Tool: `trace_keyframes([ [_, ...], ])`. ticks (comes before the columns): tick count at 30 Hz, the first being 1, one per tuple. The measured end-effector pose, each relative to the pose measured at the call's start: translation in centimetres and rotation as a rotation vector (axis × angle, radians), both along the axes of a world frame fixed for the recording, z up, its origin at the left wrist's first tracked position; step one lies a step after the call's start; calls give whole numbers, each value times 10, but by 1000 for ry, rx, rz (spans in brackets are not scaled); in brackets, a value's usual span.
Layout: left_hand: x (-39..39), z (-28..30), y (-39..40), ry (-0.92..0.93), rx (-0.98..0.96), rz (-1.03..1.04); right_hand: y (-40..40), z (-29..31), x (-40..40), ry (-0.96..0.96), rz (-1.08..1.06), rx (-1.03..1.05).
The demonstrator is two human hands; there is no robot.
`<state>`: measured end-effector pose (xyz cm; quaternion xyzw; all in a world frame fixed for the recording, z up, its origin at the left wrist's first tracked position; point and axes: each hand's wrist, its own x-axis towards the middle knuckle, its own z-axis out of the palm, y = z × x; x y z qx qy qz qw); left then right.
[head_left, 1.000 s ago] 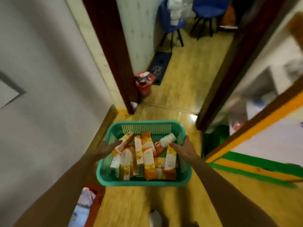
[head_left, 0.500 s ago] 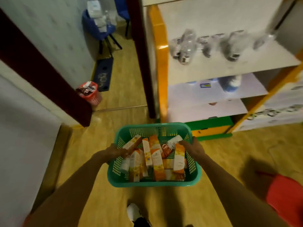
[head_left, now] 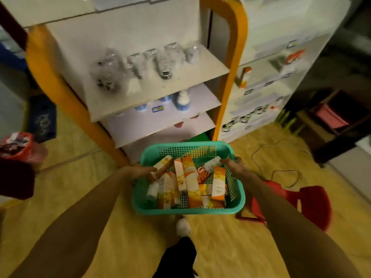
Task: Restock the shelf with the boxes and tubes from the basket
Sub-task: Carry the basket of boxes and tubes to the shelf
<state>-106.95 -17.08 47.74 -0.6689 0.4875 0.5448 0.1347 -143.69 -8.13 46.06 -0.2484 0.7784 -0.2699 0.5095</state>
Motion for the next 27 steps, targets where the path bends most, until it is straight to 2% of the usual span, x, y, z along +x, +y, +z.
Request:
trace_keyframes([
  [5,-112,19,-44,50,57,-48,-17,2,-91,35,-162,-23],
  [8,-167,15,-85,-2,102,-127,-32,3,-136,57,-205,-9],
  [10,-197,-7,-123,27,128,-160,-42,5,-169,85,-240,-8],
  [12,-239,7,-141,26,188,-164,-55,10,-200,84,-278,-13],
  [15,-297,26,-154,90,205,-189,-70,14,-247,69,-337,0],
  [20,-380,28,-185,98,227,-190,-83,16,-322,44,-414,-8],
  [27,-491,19,-224,-5,173,-206,-126,4,-433,5,-438,4],
])
